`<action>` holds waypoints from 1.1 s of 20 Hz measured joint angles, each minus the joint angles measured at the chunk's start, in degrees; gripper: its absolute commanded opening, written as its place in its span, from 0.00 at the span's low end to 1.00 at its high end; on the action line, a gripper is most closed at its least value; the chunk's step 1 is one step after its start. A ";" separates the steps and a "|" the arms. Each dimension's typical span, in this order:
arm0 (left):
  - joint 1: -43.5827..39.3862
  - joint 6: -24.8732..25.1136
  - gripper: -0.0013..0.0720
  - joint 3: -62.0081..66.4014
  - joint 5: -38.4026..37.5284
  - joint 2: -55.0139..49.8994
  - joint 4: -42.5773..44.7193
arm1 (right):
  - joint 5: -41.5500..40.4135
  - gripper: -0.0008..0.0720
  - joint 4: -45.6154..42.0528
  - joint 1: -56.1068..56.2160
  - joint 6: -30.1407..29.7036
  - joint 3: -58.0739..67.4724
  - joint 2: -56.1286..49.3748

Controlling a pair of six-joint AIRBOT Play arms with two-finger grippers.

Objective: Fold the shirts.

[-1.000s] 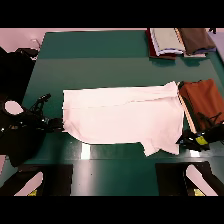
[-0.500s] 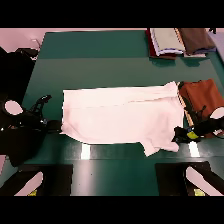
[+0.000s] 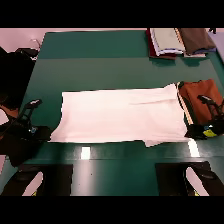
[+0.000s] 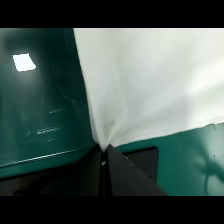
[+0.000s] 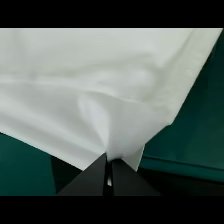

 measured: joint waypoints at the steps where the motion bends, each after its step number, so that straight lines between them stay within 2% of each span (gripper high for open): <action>1: 0.00 -0.07 0.05 0.11 -0.04 0.33 0.13 | 0.13 0.03 -0.15 0.02 0.11 1.07 0.22; 4: 0.00 -0.39 0.05 1.07 3.37 0.72 0.46 | -1.29 0.03 -0.50 0.83 0.22 5.49 -2.82; 8: 0.00 -0.39 0.05 5.11 10.69 -3.65 0.07 | -6.93 0.03 -0.87 5.53 0.68 14.40 -12.48; 12: 0.02 0.04 0.05 13.05 16.90 -14.36 -1.44 | -10.71 0.03 -0.98 9.77 1.51 26.27 -24.44; 19: 0.02 0.59 0.05 25.97 22.62 -33.77 -3.91 | -12.17 0.03 -0.83 11.72 2.82 44.94 -42.27; 20: 0.02 0.66 0.05 26.93 23.52 -35.19 -4.26 | -12.15 0.08 -0.83 11.80 3.15 46.82 -44.39; 21: 0.00 0.66 0.06 27.65 24.39 -36.37 -4.44 | -12.20 0.43 -0.81 11.85 3.58 48.46 -46.40; 22: 0.00 0.68 0.32 28.15 25.11 -37.18 -4.48 | -12.35 0.65 -0.81 11.85 3.91 49.83 -48.11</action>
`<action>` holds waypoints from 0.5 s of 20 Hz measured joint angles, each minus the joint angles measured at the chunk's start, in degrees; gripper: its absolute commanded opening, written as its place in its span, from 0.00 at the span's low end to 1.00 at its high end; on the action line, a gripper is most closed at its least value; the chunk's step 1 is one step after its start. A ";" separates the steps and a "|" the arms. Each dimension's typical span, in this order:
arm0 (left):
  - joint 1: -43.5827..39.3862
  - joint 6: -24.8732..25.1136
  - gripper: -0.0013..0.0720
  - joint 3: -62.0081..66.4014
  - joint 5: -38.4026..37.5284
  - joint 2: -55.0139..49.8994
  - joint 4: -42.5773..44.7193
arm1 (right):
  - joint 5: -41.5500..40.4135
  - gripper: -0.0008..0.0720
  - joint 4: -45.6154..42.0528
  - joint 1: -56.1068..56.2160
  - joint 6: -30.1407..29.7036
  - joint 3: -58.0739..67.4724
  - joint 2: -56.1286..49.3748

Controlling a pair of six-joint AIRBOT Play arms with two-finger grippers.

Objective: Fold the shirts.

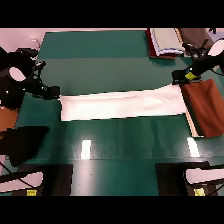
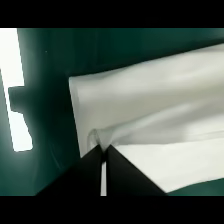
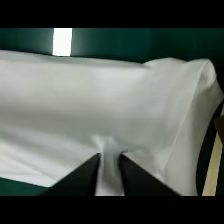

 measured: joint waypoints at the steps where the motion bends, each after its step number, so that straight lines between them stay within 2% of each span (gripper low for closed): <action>1: 0.02 0.00 0.76 0.46 1.01 -0.59 -0.13 | -0.07 0.65 0.00 -0.04 0.28 1.25 -1.57; 2: 0.02 0.00 0.84 0.87 1.42 -1.05 -0.13 | -0.11 0.65 0.61 -0.37 0.61 2.32 -2.93; 6: 1.29 -0.09 0.85 2.84 -0.81 -1.86 0.68 | 0.35 0.65 6.56 -3.23 0.57 3.63 -4.87; 10: 3.06 -0.13 0.85 1.79 -4.39 -2.16 0.70 | 0.26 0.64 11.28 -6.38 -1.29 -1.25 -1.25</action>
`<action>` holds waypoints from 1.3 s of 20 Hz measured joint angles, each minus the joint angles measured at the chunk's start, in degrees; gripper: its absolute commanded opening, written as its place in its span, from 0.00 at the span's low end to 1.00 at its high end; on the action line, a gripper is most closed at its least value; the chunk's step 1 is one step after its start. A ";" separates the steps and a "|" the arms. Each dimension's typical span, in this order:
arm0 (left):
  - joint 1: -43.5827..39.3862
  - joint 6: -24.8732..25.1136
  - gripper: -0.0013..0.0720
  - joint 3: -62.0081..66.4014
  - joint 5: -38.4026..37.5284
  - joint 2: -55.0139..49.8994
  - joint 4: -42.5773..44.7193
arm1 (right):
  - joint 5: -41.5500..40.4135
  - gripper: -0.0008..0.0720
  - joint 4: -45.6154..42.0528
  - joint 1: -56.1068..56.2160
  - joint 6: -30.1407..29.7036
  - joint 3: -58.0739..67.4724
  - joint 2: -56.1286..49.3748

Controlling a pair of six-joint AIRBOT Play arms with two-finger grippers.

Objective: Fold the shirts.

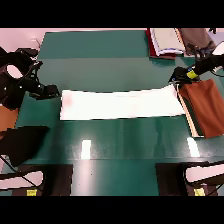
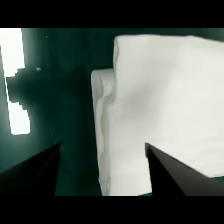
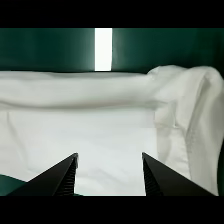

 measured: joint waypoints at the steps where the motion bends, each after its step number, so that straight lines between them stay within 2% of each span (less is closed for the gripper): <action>1: 0.17 0.35 0.85 -1.01 -0.20 -0.07 -0.55 | -0.76 0.63 0.85 -0.55 -0.50 -1.90 1.44; 10: 0.66 4.33 0.84 -10.05 4.55 -2.12 -8.22 | -3.91 0.63 4.81 -2.38 -2.60 -12.20 8.81; 11: 0.70 4.83 0.73 -10.23 4.68 -2.47 -9.70 | -4.02 0.63 5.40 -2.38 -2.71 -12.46 9.03; 13: 0.20 6.12 0.34 -10.60 5.01 -3.15 -12.17 | -4.04 0.63 5.99 -2.38 -2.84 -12.74 9.25; 14: 0.07 6.71 0.06 -10.69 4.74 -3.28 -13.46 | -4.02 0.63 6.23 -2.38 -2.91 -12.85 9.31; 15: -0.02 7.19 0.05 -10.69 4.87 -3.32 -14.56 | -3.91 0.63 6.43 -2.38 -2.93 -12.94 9.35; 19: 1.16 8.13 0.05 -9.49 3.21 -1.88 -15.02 | -2.78 0.63 6.71 -2.40 -2.97 -13.07 9.44; 23: 5.57 7.02 0.06 -8.74 1.73 2.69 -8.39 | -1.92 0.63 6.73 -2.54 -2.99 -13.07 9.44; 24: 6.62 6.67 0.22 -8.70 1.11 3.41 -7.15 | -1.70 0.64 6.75 -2.54 -2.97 -13.07 9.44; 25: 7.37 6.47 0.65 -8.66 0.70 3.91 -6.34 | -1.68 0.72 6.73 -2.54 -2.97 -13.07 9.44; 26: 7.96 6.32 0.77 -8.57 0.35 4.33 -5.64 | -1.66 0.81 6.75 -2.54 -2.97 -13.09 9.44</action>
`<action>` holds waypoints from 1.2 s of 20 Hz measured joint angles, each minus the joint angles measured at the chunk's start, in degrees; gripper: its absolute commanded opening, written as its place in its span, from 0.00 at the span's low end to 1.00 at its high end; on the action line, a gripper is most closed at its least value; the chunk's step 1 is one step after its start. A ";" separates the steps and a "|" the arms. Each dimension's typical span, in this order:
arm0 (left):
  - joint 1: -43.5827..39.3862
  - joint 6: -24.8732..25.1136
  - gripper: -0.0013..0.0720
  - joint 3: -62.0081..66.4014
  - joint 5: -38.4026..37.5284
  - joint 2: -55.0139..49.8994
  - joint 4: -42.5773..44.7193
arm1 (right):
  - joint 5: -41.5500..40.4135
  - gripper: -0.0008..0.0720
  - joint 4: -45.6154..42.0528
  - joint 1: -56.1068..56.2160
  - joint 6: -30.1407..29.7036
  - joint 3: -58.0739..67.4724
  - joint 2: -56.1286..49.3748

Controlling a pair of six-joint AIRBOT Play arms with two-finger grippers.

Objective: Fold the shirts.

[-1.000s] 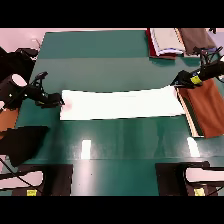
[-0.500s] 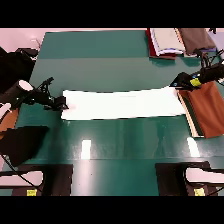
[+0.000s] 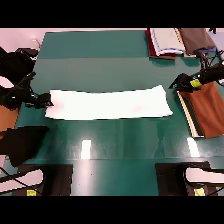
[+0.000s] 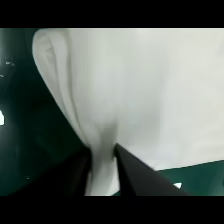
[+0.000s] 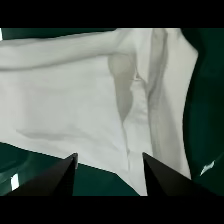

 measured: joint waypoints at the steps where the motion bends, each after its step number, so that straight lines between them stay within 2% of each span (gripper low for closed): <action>1: 0.35 -0.44 0.75 0.26 -0.42 0.33 0.46 | 0.04 0.81 0.00 0.00 -0.02 0.00 0.00; 5: 1.16 -0.76 0.75 4.76 -1.99 2.32 1.38 | 1.31 0.81 0.02 -1.57 -0.72 -0.48 -0.70; 6: 1.18 -1.07 0.63 6.14 -2.19 3.02 1.22 | 1.66 0.81 0.02 -2.27 -1.09 -1.20 -0.96; 7: 1.27 -1.40 0.28 7.30 -2.58 3.76 0.55 | 1.60 0.81 0.02 -3.10 -1.57 -2.49 -1.20; 8: 1.29 -1.53 0.05 8.31 -2.60 4.52 -0.33 | 1.14 0.81 0.02 -3.87 -2.16 -4.07 -1.38; 9: 1.31 -1.57 0.05 8.98 -3.02 5.11 -1.73 | 0.07 0.83 0.17 -4.72 -2.93 -6.12 -1.51; 14: -0.81 -0.70 0.05 10.36 -3.56 6.27 -8.04 | -4.42 0.84 7.08 -8.31 -9.77 -14.12 -5.49; 21: -11.10 -0.42 0.05 10.64 -2.91 6.14 -9.77 | -5.84 0.81 14.80 -5.88 -14.75 -12.63 -13.53; 23: -14.16 -0.63 0.05 10.64 -2.43 6.12 -9.92 | -6.84 0.48 14.97 -4.98 -15.19 -11.65 -15.08; 24: -15.74 -1.03 0.05 10.64 -2.16 6.10 -9.92 | -7.23 0.24 14.86 -4.48 -15.37 -11.30 -15.69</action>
